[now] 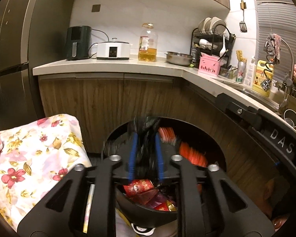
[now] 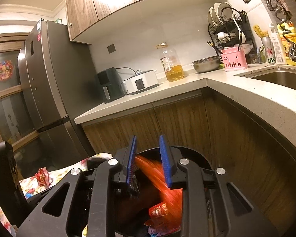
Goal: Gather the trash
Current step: 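Lower into the bin and open both tools to drop the bags, then move both tools back to the table toward the blue glove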
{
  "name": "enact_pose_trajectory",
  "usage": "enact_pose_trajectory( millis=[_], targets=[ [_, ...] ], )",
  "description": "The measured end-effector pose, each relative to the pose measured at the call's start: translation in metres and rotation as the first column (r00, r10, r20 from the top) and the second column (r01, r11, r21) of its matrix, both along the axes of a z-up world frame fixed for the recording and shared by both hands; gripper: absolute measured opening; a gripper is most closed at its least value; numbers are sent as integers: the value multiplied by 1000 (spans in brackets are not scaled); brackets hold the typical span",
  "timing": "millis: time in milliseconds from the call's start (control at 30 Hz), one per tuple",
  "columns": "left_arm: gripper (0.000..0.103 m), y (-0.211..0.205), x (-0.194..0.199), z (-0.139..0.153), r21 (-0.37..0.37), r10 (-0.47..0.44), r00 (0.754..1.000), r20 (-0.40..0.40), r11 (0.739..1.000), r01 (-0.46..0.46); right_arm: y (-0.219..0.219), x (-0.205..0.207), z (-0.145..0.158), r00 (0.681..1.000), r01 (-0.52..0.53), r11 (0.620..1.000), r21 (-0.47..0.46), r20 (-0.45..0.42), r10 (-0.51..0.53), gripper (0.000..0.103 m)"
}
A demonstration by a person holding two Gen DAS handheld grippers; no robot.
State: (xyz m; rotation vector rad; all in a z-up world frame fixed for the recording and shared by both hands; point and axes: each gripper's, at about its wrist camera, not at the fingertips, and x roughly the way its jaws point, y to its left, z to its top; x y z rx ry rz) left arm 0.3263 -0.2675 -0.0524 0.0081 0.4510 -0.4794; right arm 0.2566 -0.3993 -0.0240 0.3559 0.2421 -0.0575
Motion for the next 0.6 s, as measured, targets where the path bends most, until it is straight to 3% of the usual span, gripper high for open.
enact_pose_trajectory(
  millis=[100,200,300,600],
  targets=[
    [43,3,-2,0,-5,12,1000,10,1000,-12,-1,-2,-2,1000,9,1000,5,-2,-9,33],
    [53,6,-4,-1,-8,25,1000,12,1000,-25,-1,-4,-2,1000,12,1000,5,-1,-12,39],
    [64,12,-7,0,-13,43,999,19,999,-42,0,-8,-2,1000,11,1000,3,3,-11,54],
    [85,41,-22,8,-38,118,992,44,992,-117,9,-16,-3,1000,0,1000,-8,-8,0,76]
  ],
)
